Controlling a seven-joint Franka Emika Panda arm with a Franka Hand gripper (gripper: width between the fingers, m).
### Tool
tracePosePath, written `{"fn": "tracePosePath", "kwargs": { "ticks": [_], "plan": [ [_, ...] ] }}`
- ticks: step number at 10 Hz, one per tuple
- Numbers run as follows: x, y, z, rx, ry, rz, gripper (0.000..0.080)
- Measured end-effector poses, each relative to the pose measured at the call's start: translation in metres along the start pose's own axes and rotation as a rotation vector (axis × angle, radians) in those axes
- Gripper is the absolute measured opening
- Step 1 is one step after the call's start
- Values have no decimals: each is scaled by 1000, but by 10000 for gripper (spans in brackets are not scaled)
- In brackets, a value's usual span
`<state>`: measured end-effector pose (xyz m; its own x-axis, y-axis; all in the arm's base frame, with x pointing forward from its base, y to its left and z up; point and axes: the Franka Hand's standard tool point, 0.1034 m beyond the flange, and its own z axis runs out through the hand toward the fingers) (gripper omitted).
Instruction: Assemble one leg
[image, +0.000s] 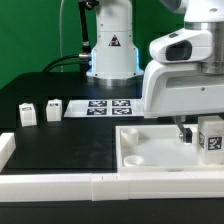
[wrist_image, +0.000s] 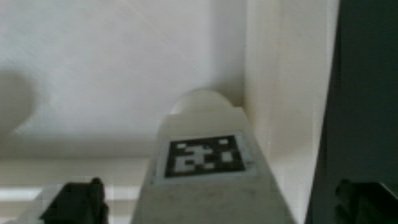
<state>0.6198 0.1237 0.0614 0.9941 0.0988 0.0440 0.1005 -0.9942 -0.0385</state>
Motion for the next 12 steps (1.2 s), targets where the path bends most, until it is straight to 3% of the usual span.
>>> {"fn": "tracePosePath", "kwargs": {
  "ticks": [1, 2, 3, 4, 5, 8, 12],
  "plan": [
    [0, 0, 0, 0, 0, 2, 649],
    [0, 0, 0, 0, 0, 2, 539],
    [0, 0, 0, 0, 0, 2, 539],
    [0, 0, 0, 0, 0, 2, 332],
    [0, 0, 0, 0, 0, 2, 288],
    [0, 0, 0, 1, 23, 134, 288],
    [2, 1, 1, 3, 30, 686, 288]
  ]
}}
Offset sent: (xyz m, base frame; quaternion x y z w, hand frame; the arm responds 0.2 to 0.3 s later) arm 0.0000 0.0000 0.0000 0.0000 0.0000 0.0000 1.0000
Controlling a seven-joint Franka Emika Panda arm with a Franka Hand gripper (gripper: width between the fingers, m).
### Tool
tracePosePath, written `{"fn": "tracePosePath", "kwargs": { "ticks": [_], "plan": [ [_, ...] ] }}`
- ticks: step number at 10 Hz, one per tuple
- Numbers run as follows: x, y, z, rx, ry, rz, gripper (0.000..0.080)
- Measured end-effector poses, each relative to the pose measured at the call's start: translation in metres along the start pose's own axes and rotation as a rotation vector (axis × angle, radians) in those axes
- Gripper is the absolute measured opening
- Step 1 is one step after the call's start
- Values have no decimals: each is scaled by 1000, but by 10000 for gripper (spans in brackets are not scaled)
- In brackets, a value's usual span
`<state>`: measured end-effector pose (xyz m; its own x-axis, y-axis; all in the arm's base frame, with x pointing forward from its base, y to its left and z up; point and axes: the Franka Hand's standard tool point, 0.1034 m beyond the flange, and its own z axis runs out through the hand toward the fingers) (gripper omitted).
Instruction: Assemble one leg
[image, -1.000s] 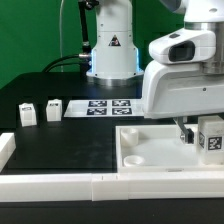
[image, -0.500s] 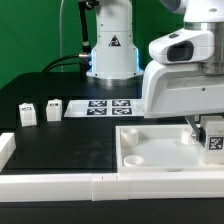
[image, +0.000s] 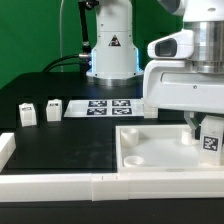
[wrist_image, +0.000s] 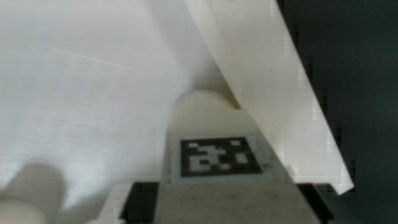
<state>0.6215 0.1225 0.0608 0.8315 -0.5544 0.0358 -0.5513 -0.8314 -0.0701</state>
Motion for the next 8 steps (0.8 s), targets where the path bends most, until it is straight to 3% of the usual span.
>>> {"fn": "tracePosePath", "kwargs": {
  "ticks": [4, 6, 7, 8],
  "plan": [
    [0, 0, -1, -2, 5, 469, 289],
    [0, 0, -1, 2, 0, 511, 289],
    [0, 0, -1, 2, 0, 480, 361],
    [0, -1, -1, 3, 1, 472, 497]
  ]
}}
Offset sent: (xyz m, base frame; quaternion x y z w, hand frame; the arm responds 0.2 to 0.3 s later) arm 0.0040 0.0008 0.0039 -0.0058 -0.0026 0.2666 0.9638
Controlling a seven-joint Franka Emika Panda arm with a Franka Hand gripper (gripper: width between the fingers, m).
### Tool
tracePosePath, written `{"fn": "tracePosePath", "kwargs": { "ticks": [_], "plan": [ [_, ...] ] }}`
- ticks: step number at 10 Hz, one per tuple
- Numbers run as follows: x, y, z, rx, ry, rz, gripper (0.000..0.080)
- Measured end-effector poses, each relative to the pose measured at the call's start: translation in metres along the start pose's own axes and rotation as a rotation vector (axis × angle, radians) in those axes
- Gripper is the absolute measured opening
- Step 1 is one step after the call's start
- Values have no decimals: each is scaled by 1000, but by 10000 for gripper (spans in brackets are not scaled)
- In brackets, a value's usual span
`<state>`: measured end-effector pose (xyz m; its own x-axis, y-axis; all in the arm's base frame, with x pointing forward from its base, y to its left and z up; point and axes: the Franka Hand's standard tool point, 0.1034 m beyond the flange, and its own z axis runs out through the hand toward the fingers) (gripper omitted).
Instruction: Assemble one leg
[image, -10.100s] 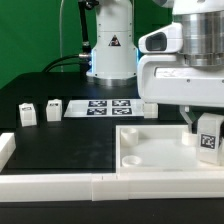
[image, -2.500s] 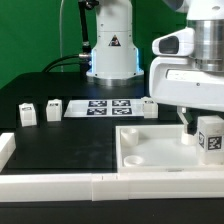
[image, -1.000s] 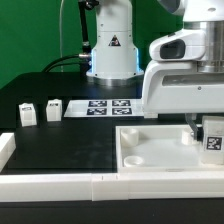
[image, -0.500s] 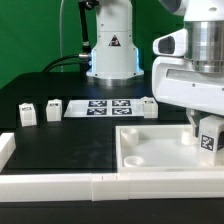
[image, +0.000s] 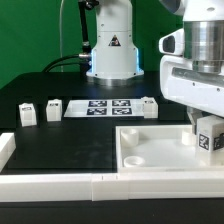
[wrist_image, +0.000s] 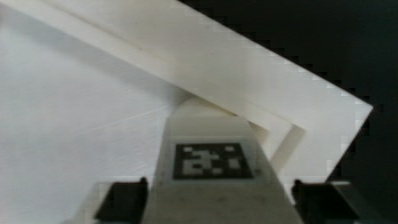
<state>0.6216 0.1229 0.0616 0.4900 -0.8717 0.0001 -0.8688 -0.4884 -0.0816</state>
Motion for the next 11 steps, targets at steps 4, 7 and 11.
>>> {"fn": "tracePosePath", "kwargs": {
  "ticks": [4, 7, 11],
  "plan": [
    [1, 2, 3, -3, 1, -568, 642],
    [-5, 1, 2, -3, -4, -949, 649],
    [4, 3, -3, -41, -26, -1441, 649]
  ]
}}
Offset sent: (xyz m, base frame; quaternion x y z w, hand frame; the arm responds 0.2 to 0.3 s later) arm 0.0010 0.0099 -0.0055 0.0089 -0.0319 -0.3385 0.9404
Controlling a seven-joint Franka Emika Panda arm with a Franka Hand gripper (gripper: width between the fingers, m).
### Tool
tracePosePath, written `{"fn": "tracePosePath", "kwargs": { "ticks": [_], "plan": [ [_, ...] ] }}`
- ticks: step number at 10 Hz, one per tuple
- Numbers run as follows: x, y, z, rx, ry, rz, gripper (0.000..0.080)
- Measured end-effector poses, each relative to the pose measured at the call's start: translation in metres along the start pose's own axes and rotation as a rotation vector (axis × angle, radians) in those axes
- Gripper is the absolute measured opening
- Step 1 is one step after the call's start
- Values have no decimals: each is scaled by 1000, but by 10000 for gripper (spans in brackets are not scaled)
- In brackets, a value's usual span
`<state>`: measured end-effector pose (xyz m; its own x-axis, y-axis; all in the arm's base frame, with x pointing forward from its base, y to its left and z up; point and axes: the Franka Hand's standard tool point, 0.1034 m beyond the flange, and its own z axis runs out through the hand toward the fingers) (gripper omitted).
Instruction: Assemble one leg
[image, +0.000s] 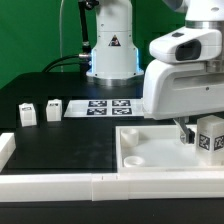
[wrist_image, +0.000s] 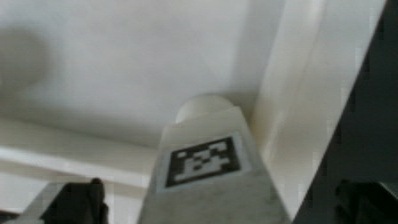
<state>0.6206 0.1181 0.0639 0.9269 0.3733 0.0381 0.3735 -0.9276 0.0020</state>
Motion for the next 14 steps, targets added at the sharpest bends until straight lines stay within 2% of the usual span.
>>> {"fn": "tracePosePath", "kwargs": {
  "ticks": [2, 3, 4, 5, 8, 12, 14],
  "plan": [
    [-1, 0, 1, 0, -1, 3, 647],
    [-1, 0, 1, 0, -1, 3, 478],
    [-1, 0, 1, 0, -1, 3, 478],
    [-1, 0, 1, 0, -1, 6, 301],
    [-1, 0, 1, 0, -1, 44, 291],
    [1, -1, 1, 2, 16, 615, 291],
    [-1, 6, 1, -40, 24, 854, 294]
  ]
}}
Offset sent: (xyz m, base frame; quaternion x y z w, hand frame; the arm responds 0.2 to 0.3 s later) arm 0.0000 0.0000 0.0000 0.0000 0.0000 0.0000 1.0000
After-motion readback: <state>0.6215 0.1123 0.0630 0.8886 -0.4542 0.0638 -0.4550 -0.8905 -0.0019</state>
